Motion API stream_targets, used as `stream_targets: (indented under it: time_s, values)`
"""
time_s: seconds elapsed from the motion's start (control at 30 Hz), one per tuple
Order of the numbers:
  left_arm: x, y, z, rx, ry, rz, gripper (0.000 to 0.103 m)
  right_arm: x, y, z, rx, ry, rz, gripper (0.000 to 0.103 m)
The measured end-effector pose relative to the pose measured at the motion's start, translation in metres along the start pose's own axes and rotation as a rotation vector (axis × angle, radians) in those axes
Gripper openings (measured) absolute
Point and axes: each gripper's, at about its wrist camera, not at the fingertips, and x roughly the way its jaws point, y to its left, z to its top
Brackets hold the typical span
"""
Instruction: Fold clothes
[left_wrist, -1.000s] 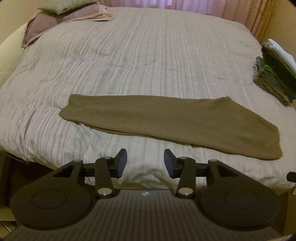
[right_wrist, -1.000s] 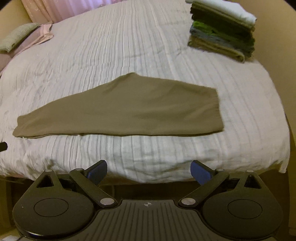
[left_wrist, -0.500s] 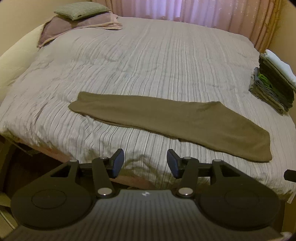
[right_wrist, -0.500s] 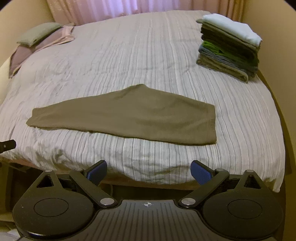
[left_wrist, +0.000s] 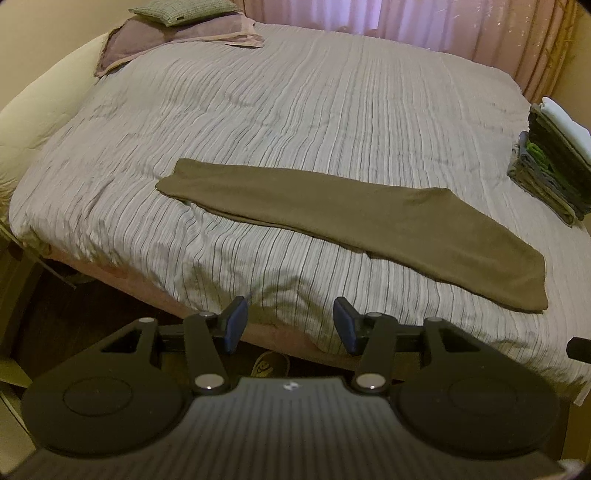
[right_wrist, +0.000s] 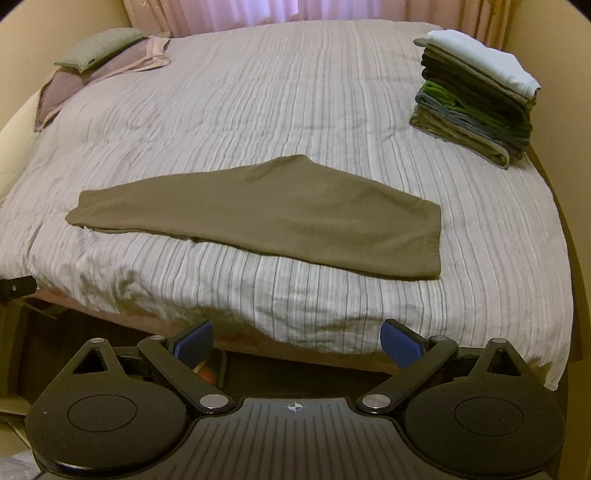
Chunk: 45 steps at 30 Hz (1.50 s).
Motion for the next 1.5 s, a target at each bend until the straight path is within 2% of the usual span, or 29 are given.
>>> stream_targets:
  time_s: [0.37,0.83,1.13,1.37,1.5]
  values:
    - [-0.01,-0.004,-0.003,0.013,-0.026,0.048,0.047,0.001,-0.002,0.002,-0.009,0.0,0.033,0.099]
    - [-0.011,0.002,-0.006,0.011,-0.017,0.079,0.048,0.011,0.01,0.005,-0.026,0.031,0.058,0.099]
    - [0.008,0.012,0.008,0.029,0.003,0.06,0.049,0.022,0.023,0.013,-0.017,0.053,0.035,0.099]
    - [0.036,0.02,0.028,0.06,0.025,0.028,0.049,0.038,0.033,0.028,0.041,0.08,0.001,0.099]
    - [0.058,0.044,0.046,0.015,0.01,-0.023,0.049,0.052,0.042,0.04,0.089,0.091,-0.012,0.099]
